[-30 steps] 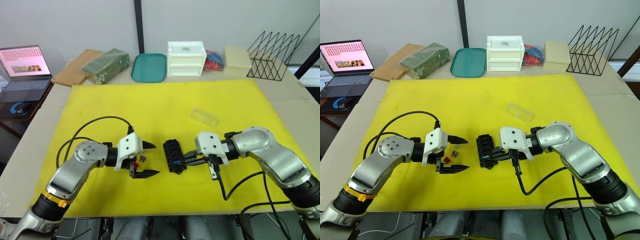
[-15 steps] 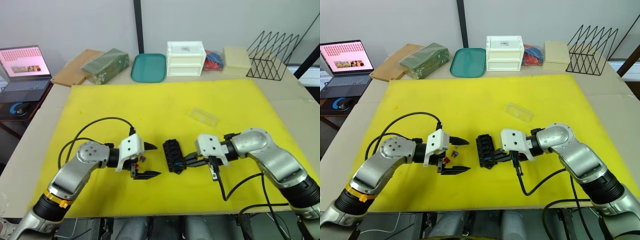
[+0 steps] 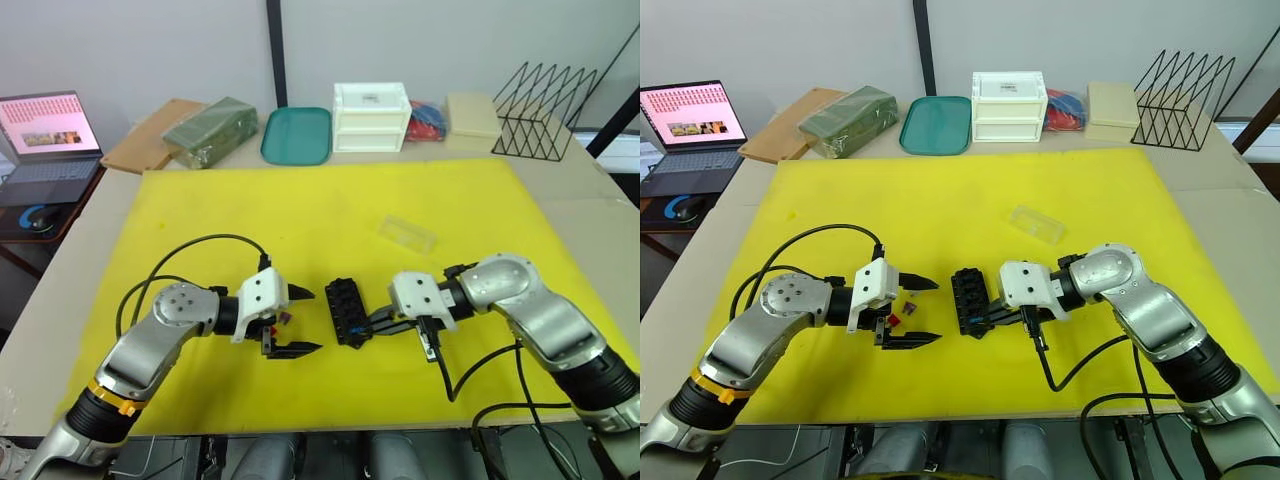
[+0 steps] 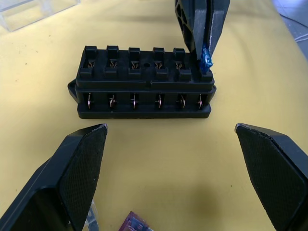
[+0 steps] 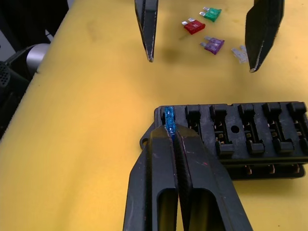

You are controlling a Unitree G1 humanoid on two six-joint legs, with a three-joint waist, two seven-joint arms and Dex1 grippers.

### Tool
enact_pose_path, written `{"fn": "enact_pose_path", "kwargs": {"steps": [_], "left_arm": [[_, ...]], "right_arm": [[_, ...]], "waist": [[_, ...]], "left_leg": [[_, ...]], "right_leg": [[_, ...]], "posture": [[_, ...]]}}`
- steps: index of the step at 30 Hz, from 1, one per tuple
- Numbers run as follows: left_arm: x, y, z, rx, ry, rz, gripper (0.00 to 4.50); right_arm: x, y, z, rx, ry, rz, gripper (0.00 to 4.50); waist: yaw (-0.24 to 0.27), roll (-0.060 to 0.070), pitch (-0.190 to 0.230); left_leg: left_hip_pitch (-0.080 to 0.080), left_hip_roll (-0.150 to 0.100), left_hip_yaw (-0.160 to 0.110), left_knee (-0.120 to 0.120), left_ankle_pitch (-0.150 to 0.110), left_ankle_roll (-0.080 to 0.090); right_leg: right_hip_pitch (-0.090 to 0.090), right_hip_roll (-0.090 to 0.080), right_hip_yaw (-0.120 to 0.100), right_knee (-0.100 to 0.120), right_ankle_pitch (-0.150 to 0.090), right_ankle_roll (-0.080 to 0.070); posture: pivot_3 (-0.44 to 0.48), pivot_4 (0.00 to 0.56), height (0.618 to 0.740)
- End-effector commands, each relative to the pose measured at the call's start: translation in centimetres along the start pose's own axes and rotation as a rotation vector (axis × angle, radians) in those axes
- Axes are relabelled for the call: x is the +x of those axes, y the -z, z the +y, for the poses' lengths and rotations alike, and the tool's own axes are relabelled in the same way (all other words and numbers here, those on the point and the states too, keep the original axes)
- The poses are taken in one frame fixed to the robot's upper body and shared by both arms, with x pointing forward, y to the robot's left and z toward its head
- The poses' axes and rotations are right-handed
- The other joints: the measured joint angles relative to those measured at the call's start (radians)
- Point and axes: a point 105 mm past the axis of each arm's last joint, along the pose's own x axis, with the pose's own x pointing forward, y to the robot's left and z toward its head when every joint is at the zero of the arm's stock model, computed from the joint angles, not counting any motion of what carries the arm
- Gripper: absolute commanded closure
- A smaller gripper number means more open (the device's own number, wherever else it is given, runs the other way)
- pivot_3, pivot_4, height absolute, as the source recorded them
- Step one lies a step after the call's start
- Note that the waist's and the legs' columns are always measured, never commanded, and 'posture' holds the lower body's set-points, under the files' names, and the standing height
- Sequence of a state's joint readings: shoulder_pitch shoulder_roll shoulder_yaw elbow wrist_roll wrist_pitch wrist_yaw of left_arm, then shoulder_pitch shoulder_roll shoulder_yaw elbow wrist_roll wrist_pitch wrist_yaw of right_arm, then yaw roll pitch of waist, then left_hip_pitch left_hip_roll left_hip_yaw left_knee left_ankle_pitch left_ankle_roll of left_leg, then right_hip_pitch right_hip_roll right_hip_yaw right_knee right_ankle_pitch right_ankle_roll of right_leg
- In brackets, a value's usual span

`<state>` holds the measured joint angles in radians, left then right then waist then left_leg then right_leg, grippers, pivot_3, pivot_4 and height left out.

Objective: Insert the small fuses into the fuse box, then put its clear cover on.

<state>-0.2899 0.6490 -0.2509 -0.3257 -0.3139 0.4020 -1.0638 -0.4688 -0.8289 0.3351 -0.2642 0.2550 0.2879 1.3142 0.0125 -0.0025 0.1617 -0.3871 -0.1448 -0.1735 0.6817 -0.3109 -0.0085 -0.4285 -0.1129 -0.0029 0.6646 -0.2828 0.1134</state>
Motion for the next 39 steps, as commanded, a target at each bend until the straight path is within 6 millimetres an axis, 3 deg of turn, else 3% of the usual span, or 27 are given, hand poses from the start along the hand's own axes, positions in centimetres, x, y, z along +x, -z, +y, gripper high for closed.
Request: {"fn": "enact_pose_path", "kwargs": {"steps": [1,4,10,24,32,39], "left_arm": [[-0.1,-1.3,0.0,0.061,-0.003,-0.027,0.03],[0.0,-1.4,0.0,0.062,-0.006,-0.028,0.03],[0.1,-1.4,0.1,0.060,-0.010,-0.033,0.03],[0.2,-1.5,0.1,0.060,-0.010,-0.036,0.03],[0.2,-1.5,0.1,0.062,-0.013,-0.037,0.03],[0.3,-1.6,0.1,0.063,-0.014,-0.041,0.03]], "right_arm": [[0.2,1.1,-0.1,0.006,-0.022,0.049,4.50],[0.2,1.0,-0.2,0.000,-0.026,0.046,4.50],[-0.1,-0.8,-0.5,-0.002,-0.023,-0.017,4.50],[-0.4,-1.8,-0.6,0.029,-0.026,-0.075,4.50],[-0.5,-1.5,-0.5,0.027,-0.039,-0.056,4.50],[-0.1,0.0,-0.4,0.005,-0.029,0.006,4.50]], "waist": [[0.000,0.000,0.000],[0.000,0.000,0.000],[0.000,0.000,0.000],[0.001,0.000,0.000],[0.001,0.000,0.000],[0.000,0.000,0.000]], "left_leg": [[0.000,0.000,0.000,0.000,0.000,0.000],[0.000,0.000,0.000,0.000,0.000,0.000],[0.000,0.000,0.000,0.000,0.000,0.000],[0.000,0.000,0.000,0.000,0.000,0.000],[0.000,0.000,0.000,0.000,0.000,0.000],[0.000,0.000,0.000,0.000,0.000,0.000]], "right_leg": [[0.000,0.000,0.000,0.000,0.000,0.000],[0.000,0.000,0.000,0.000,0.000,0.000],[0.000,0.000,0.000,0.000,0.000,0.000],[0.000,0.000,0.000,0.000,0.000,0.000],[0.000,0.000,0.000,0.000,0.000,0.000],[0.000,0.000,0.000,0.000,0.000,0.000]], "posture": [[0.000,0.150,0.740],[0.000,0.150,0.740],[0.000,0.150,0.740],[0.000,0.150,0.740],[0.000,0.150,0.740],[0.000,0.150,0.740]]}}
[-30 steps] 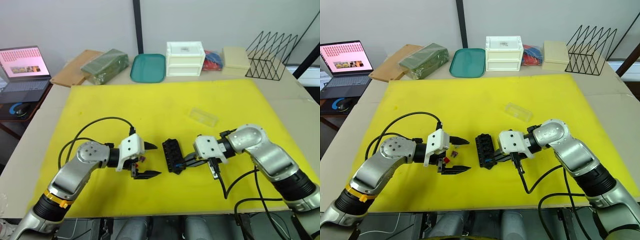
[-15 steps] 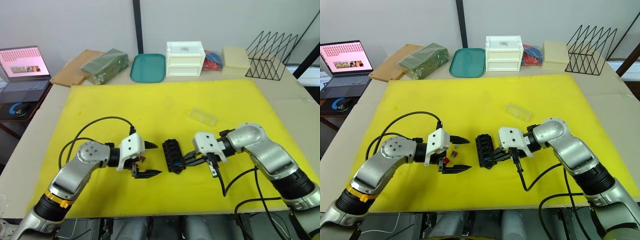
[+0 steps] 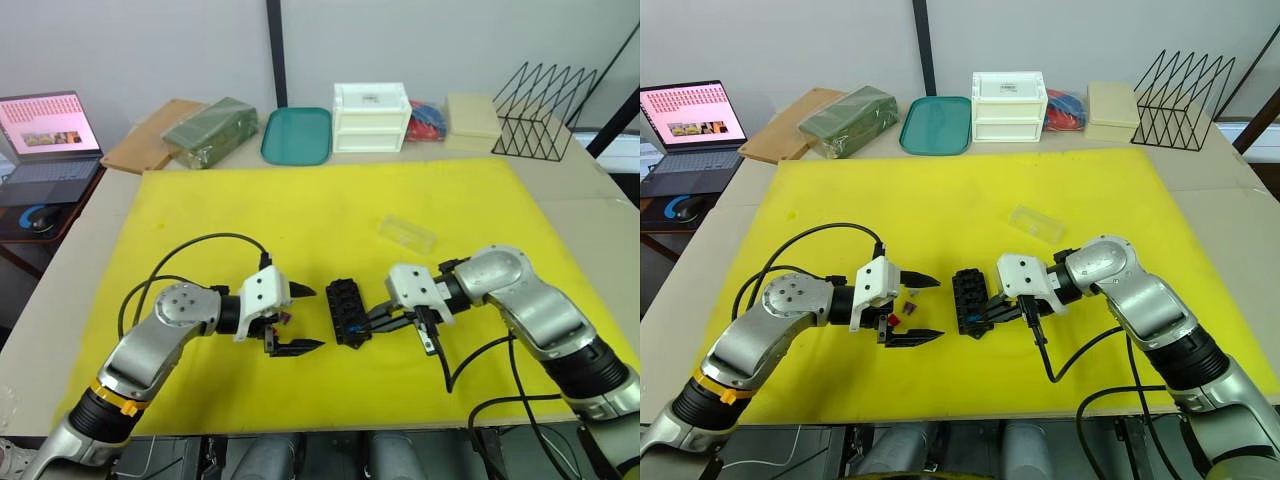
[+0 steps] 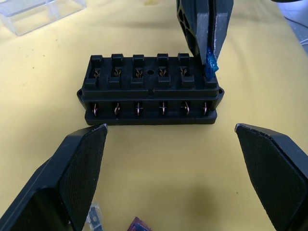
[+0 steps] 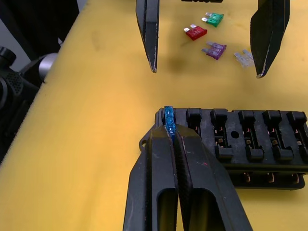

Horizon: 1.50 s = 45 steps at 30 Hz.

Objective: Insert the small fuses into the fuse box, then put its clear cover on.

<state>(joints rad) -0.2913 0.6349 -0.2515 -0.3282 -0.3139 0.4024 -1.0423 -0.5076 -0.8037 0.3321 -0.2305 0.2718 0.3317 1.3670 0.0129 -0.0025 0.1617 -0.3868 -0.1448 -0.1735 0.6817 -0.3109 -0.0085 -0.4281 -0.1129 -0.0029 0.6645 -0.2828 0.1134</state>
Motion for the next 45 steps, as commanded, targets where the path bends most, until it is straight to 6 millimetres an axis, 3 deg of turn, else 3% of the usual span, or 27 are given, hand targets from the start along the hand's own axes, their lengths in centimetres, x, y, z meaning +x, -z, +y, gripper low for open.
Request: {"fn": "enact_pose_path", "kwargs": {"steps": [1,10,17,22,39,42,44,45], "left_arm": [[0.1,-1.3,-0.1,0.062,0.004,-0.027,0.03],[0.0,-1.3,0.1,0.063,-0.003,-0.024,0.03],[0.1,-1.3,0.1,0.062,-0.005,-0.024,0.03],[0.1,-1.3,0.1,0.062,-0.003,-0.024,0.00],[0.1,-1.2,0.0,0.061,-0.010,-0.024,0.00],[0.2,-1.2,0.1,0.062,-0.010,-0.026,0.00],[0.2,-1.2,0.1,0.063,-0.010,-0.026,0.00],[0.2,-1.2,0.1,0.064,-0.009,-0.026,0.00]], "right_arm": [[0.0,0.4,-0.1,-0.034,0.011,0.032,4.50],[0.1,0.7,-0.1,-0.062,0.008,0.056,4.50],[0.0,-0.4,-0.1,-0.068,0.011,0.018,4.50],[-0.1,-0.9,-0.4,-0.081,0.034,0.009,3.20],[-1.6,-3.3,-0.3,-0.049,0.067,-0.047,3.20],[-1.5,-3.2,-0.3,-0.022,0.070,-0.064,3.76],[-1.4,-3.0,-0.3,-0.008,0.072,-0.073,4.40],[-1.3,-2.9,-0.3,-0.002,0.074,-0.075,4.46]], "waist": [[0.000,0.000,0.000],[0.000,0.000,0.000],[0.000,0.000,0.000],[0.000,0.000,0.000],[0.000,0.000,0.000],[0.000,0.000,0.000],[0.000,0.000,0.000],[0.000,0.000,0.000]], "left_leg": [[0.000,0.000,0.000,0.000,0.000,0.000],[0.000,0.000,0.000,0.000,0.000,0.000],[0.000,0.000,0.000,0.000,0.000,0.000],[0.000,0.000,0.000,0.000,0.000,0.000],[0.000,0.000,0.000,0.000,0.000,0.000],[0.000,0.000,0.000,0.000,0.000,0.000],[0.000,0.000,0.000,0.000,0.000,0.000],[0.000,0.000,0.000,0.000,0.000,0.000]], "right_leg": [[0.000,0.000,0.000,0.000,0.000,0.000],[0.000,0.000,0.000,0.000,0.000,0.000],[0.000,0.000,0.000,0.000,0.000,0.000],[0.000,0.000,0.000,0.000,0.000,0.000],[0.000,0.000,0.000,0.000,0.000,0.000],[0.000,0.000,0.000,0.000,0.000,0.000],[0.000,0.000,0.000,0.000,0.000,0.000],[0.000,0.000,0.000,0.000,0.000,0.000]], "posture": [[0.000,0.150,0.740],[0.000,0.150,0.740],[0.000,0.150,0.740],[0.000,0.150,0.740],[0.000,0.150,0.740],[0.000,0.150,0.740],[0.000,0.150,0.740],[0.000,0.150,0.740]]}}
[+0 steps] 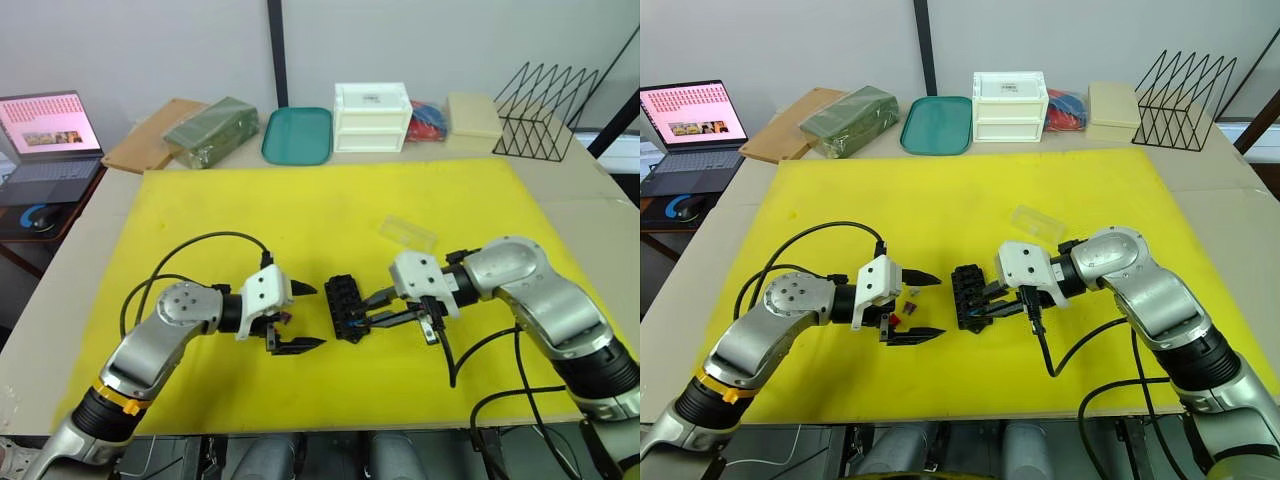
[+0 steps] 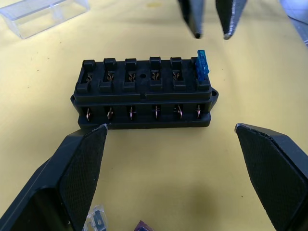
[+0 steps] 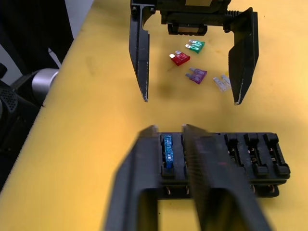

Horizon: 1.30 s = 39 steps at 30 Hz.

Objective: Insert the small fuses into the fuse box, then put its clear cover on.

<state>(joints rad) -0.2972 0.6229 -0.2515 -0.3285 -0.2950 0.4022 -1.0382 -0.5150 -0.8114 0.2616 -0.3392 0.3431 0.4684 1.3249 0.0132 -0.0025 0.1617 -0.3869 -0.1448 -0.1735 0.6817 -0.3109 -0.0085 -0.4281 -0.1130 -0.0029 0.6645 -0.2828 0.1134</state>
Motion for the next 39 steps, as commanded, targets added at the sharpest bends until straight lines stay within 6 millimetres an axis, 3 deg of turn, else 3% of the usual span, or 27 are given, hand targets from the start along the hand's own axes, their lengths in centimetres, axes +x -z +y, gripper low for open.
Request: {"fn": "enact_pose_path", "kwargs": {"steps": [1,13,17,26,30,39], "left_arm": [[0.0,-1.1,0.0,0.051,0.001,-0.028,0.00],[-0.1,-1.0,0.1,0.055,-0.005,-0.024,0.00],[-0.1,-1.1,0.2,0.055,-0.007,-0.024,0.00],[-0.1,-1.1,0.1,0.055,-0.008,-0.025,0.00],[-0.1,-1.1,0.1,0.054,-0.008,-0.026,0.00],[-1.5,-2.1,0.0,-0.024,0.021,-0.051,0.00]], "right_arm": [[-0.2,-0.6,-0.1,-0.016,0.020,-0.030,4.46],[0.4,1.1,-0.1,0.031,0.027,-0.008,4.46],[0.7,2.8,0.1,0.054,0.024,0.031,4.46],[0.8,4.3,0.1,0.034,0.025,0.088,4.46],[0.9,3.7,0.1,0.013,0.017,0.079,4.46],[0.0,-0.7,-0.4,-0.032,0.049,-0.032,4.46]], "waist": [[0.000,0.000,0.000],[0.000,0.000,0.000],[0.000,0.000,0.000],[0.000,0.000,0.000],[0.000,0.000,0.000],[0.000,0.000,0.000]], "left_leg": [[0.000,0.000,0.000,0.000,0.000,0.000],[0.000,0.000,0.000,0.000,0.000,0.000],[0.000,0.000,0.000,0.000,0.000,0.000],[0.000,0.000,0.000,0.000,0.000,0.000],[0.001,0.000,0.000,0.000,0.000,0.000],[0.000,0.000,0.000,0.000,0.000,0.000]], "right_leg": [[0.000,0.000,0.000,0.000,0.000,0.000],[0.000,0.000,0.000,0.000,0.000,0.000],[0.000,0.000,0.000,0.000,0.000,0.000],[0.000,0.000,0.000,0.000,0.000,0.000],[0.000,0.000,0.000,0.000,0.000,0.000],[0.000,0.000,0.000,0.000,0.000,0.000]], "posture": [[0.000,0.150,0.740],[0.000,0.150,0.740],[0.000,0.150,0.740],[0.000,0.150,0.740],[0.000,0.150,0.740],[0.000,0.150,0.740]]}}
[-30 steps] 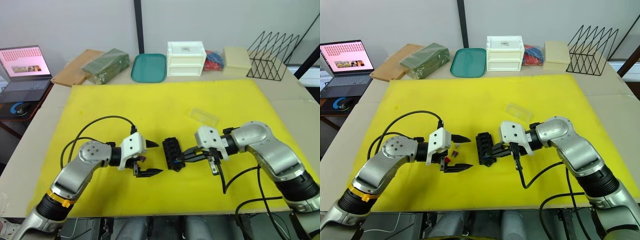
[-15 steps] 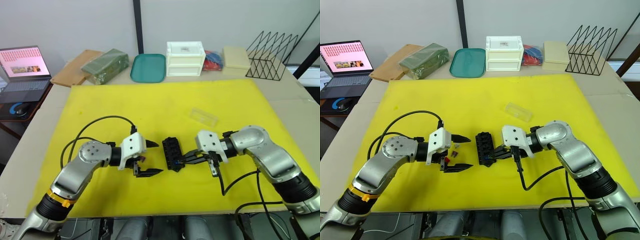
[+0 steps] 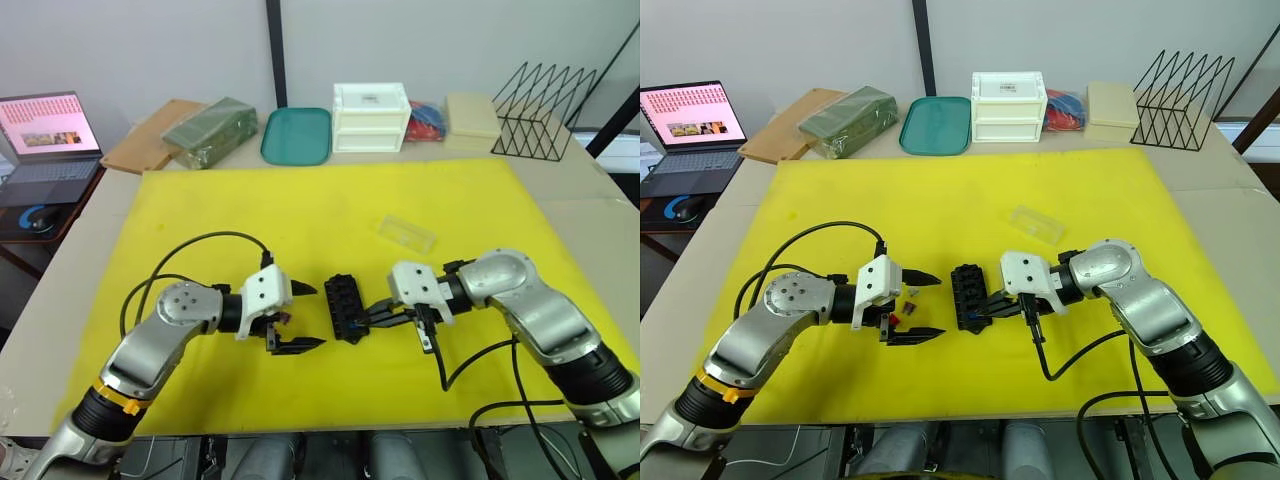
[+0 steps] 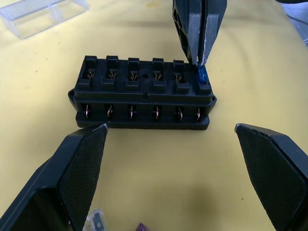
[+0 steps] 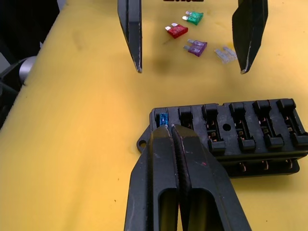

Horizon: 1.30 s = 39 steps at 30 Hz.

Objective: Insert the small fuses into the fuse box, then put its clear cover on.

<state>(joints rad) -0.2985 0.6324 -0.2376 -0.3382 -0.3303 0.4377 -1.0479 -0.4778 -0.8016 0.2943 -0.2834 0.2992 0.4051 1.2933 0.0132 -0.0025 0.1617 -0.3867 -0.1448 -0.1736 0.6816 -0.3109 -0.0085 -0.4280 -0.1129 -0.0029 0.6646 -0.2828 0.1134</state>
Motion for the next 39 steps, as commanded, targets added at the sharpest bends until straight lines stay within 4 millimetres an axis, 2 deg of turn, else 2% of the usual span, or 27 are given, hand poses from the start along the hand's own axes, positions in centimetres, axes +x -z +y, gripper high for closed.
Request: {"fn": "enact_pose_path", "kwargs": {"steps": [1,3,6,7,8,9,14,18,20,22,25,29,34,39], "left_arm": [[-1.6,-2.2,0.0,-0.002,0.013,-0.046,0.00],[-2.2,-2.5,0.1,-0.015,0.011,-0.045,0.00],[-4.8,-2.9,0.8,-0.062,-0.032,-0.026,0.00],[-5.8,-3.0,1.2,-0.073,-0.060,-0.017,0.00],[-6.8,-3.0,1.5,-0.080,-0.085,-0.006,0.00],[-7.9,-2.7,1.7,-0.090,-0.109,0.016,0.00],[-14.2,-0.4,2.8,-0.147,-0.297,0.154,0.00],[-18.3,1.4,2.5,-0.190,-0.386,0.247,0.00],[-19.8,2.1,2.3,-0.210,-0.414,0.275,0.00],[-20.7,2.4,2.2,-0.219,-0.430,0.288,0.00],[-21.3,2.8,2.2,-0.223,-0.432,0.303,0.00],[-20.0,2.7,2.5,-0.218,-0.399,0.276,0.00],[-17.4,2.6,2.4,-0.239,-0.318,0.217,0.00],[-15.8,2.4,2.2,-0.298,-0.253,0.159,0.00]], "right_arm": [[-0.9,-2.8,-0.4,-0.060,0.034,-0.060,4.46],[-1.3,-3.0,-0.5,-0.061,0.047,-0.058,4.46],[-2.9,-3.0,-1.0,-0.051,0.093,-0.036,4.46],[-3.5,-2.8,-1.1,-0.045,0.113,-0.020,4.05],[-4.2,-2.6,-1.2,-0.038,0.130,-0.005,3.91],[-4.9,-2.2,-1.3,-0.025,0.153,0.017,3.59],[-8.5,-0.5,-1.1,0.047,0.260,0.094,1.87],[-11.4,1.2,-0.8,0.110,0.352,0.160,0.46],[-13.0,2.5,-0.5,0.142,0.394,0.215,0.09],[-14.0,3.4,-0.4,0.160,0.422,0.253,0.09],[-14.8,4.4,-0.3,0.186,0.456,0.271,0.09],[-14.0,4.1,-0.4,0.172,0.453,0.245,0.09],[-11.6,1.2,-1.0,0.107,0.412,0.145,0.09],[-10.1,-0.8,-1.5,0.064,0.375,0.091,0.09]], "waist": [[0.000,0.000,0.000],[0.000,0.000,0.000],[0.000,0.000,0.000],[0.000,0.000,0.000],[0.000,0.000,0.000],[0.000,0.000,0.000],[0.000,0.000,0.001],[0.000,0.001,0.001],[0.002,0.001,0.001],[0.002,0.001,0.001],[0.001,0.001,0.001],[-0.001,0.002,0.002],[-0.003,0.003,0.002],[-0.001,0.002,0.002]], "left_leg": [[0.000,0.000,0.000,0.000,0.000,0.000],[0.000,0.000,0.000,0.000,0.000,0.000],[0.000,0.000,0.000,0.000,0.000,0.000],[-0.001,0.000,0.000,0.000,0.000,0.000],[-0.001,0.000,0.000,0.000,0.000,0.000],[-0.001,0.000,0.000,0.000,0.000,0.000],[-0.001,0.000,0.000,-0.001,0.000,0.000],[-0.001,0.000,0.000,-0.001,0.000,0.000],[-0.001,0.000,0.000,-0.001,-0.001,0.001],[-0.001,0.000,0.000,-0.001,-0.001,0.001],[-0.001,0.000,0.000,-0.001,-0.001,0.001],[-0.001,0.000,0.001,-0.001,-0.001,0.001],[-0.001,0.000,0.001,-0.002,-0.001,0.001],[-0.001,0.001,0.001,-0.001,-0.001,0.001]], "right_leg": [[0.000,0.000,0.000,0.000,0.000,0.000],[0.000,0.000,0.000,0.000,0.000,0.000],[0.000,0.000,0.000,0.000,0.000,0.000],[-0.001,0.000,0.000,0.000,0.000,0.000],[-0.001,0.000,0.000,0.000,0.000,0.000],[-0.001,0.000,0.000,0.000,0.000,0.000],[-0.001,0.000,0.000,-0.001,0.000,0.000],[-0.001,0.000,0.000,-0.001,0.000,0.000],[-0.001,0.000,0.000,-0.001,0.000,0.000],[0.000,0.000,0.000,-0.002,0.000,0.000],[0.000,0.000,0.000,-0.002,0.000,0.000],[0.000,-0.001,0.000,-0.002,0.000,0.000],[0.000,-0.001,0.000,-0.002,0.000,0.000],[-0.001,0.000,0.000,-0.002,0.000,0.000]], "posture": [[0.000,0.150,0.740],[0.000,0.150,0.740],[0.000,0.150,0.740],[0.000,0.150,0.740],[0.000,0.150,0.740],[0.000,0.150,0.740],[0.000,0.150,0.740],[0.000,0.150,0.740],[0.000,0.150,0.740],[0.000,0.150,0.740],[0.000,0.150,0.740],[0.000,0.150,0.740],[0.000,0.150,0.740],[0.000,0.150,0.740]]}}
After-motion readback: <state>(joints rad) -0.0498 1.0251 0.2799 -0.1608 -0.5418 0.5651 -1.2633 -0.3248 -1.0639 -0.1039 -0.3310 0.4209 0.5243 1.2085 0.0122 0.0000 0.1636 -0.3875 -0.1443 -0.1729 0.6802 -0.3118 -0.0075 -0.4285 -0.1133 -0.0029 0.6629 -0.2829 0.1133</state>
